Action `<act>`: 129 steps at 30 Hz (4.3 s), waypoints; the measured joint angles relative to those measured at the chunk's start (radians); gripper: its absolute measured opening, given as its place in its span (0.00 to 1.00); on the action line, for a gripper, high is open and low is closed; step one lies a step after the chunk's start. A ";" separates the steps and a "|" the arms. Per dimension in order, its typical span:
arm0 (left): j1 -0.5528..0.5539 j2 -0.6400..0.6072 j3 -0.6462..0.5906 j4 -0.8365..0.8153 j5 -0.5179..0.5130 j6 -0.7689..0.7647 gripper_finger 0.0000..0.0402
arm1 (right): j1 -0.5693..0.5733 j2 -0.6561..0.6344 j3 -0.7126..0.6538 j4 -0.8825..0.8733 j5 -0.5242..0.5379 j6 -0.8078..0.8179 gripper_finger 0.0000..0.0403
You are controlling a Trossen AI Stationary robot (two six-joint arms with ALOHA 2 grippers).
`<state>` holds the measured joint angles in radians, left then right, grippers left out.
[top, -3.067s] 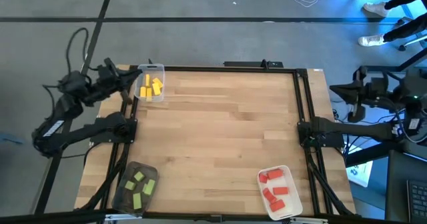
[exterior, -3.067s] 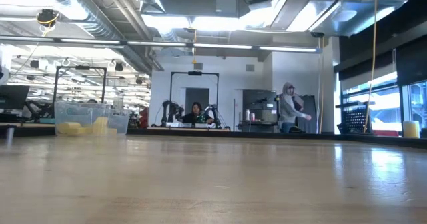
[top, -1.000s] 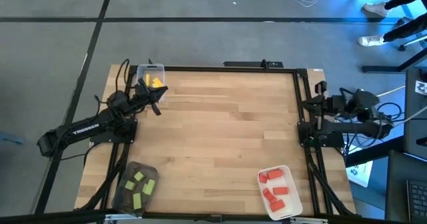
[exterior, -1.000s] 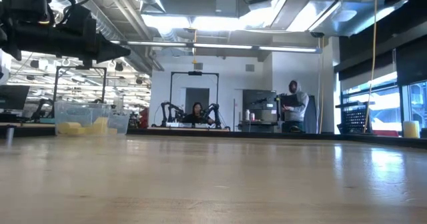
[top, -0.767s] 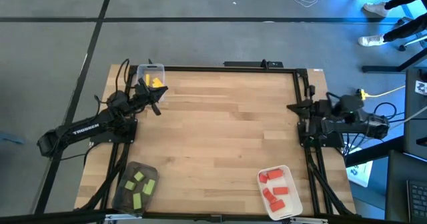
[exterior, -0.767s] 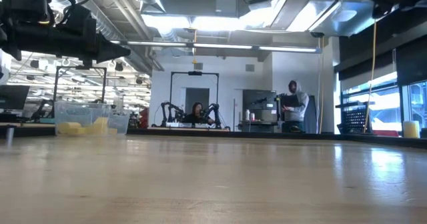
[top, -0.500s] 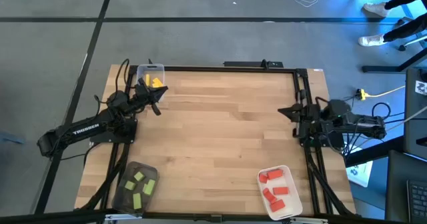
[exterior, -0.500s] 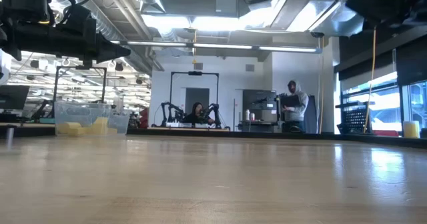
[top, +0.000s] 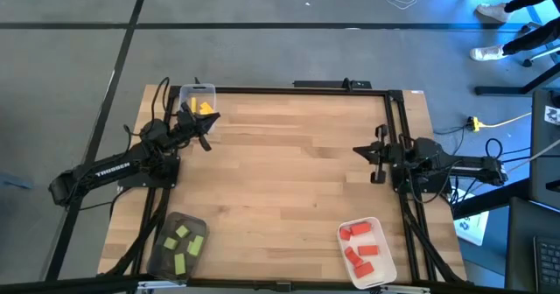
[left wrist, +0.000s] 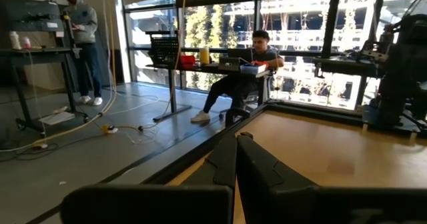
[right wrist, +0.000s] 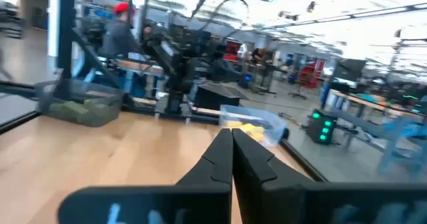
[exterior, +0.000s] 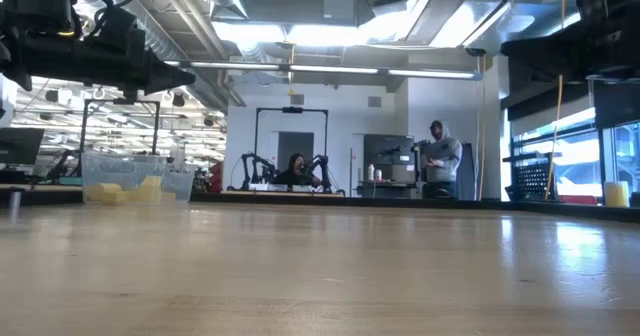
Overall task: Sort & place blocks by color
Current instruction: Return to Home Position
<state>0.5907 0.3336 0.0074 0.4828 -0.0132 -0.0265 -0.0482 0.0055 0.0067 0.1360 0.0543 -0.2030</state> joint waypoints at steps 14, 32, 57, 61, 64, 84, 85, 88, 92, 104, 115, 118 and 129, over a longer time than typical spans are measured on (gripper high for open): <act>0.000 0.000 0.000 -0.003 -0.049 0.003 0.00 | -0.029 0.000 0.001 -0.004 -0.135 0.014 0.00; 0.000 0.000 0.000 -0.003 -0.049 0.004 0.00 | -0.028 0.000 0.002 -0.010 -0.135 0.094 0.00; 0.001 0.000 0.000 -0.003 -0.049 0.004 0.00 | -0.028 0.001 0.002 -0.008 -0.135 0.094 0.00; 0.001 0.000 0.000 -0.003 -0.049 0.004 0.00 | -0.028 0.001 0.002 -0.008 -0.135 0.093 0.00; 0.001 0.000 0.000 -0.003 -0.049 0.004 0.00 | -0.028 0.001 0.002 -0.008 -0.135 0.093 0.00; 0.001 0.000 0.000 -0.003 -0.049 0.004 0.00 | -0.028 0.001 0.002 -0.008 -0.135 0.093 0.01; 0.000 0.000 0.000 -0.003 -0.049 0.004 0.00 | -0.028 0.001 0.002 -0.008 -0.135 0.093 0.01; 0.001 0.000 0.000 -0.003 -0.049 0.004 0.00 | -0.028 0.001 0.002 -0.008 -0.135 0.093 0.01; 0.001 0.000 0.000 -0.003 -0.049 0.004 0.00 | -0.028 0.001 0.002 -0.008 -0.135 0.093 0.01; 0.000 0.000 0.000 -0.003 -0.049 0.004 0.00 | -0.028 0.001 0.002 -0.008 -0.135 0.093 0.01; 0.001 0.000 0.000 -0.003 -0.049 0.004 0.00 | -0.028 0.001 0.002 -0.008 -0.135 0.093 0.01; 0.001 0.000 0.000 -0.003 -0.049 0.004 0.00 | -0.028 0.001 0.002 -0.008 -0.135 0.093 0.01; 0.001 0.000 0.000 -0.003 -0.049 0.004 0.00 | -0.028 0.001 0.002 -0.008 -0.135 0.093 0.01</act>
<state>0.5913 0.3336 0.0074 0.4795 -0.0620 -0.0225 -0.0765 0.0063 0.0090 0.1276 -0.0807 -0.1097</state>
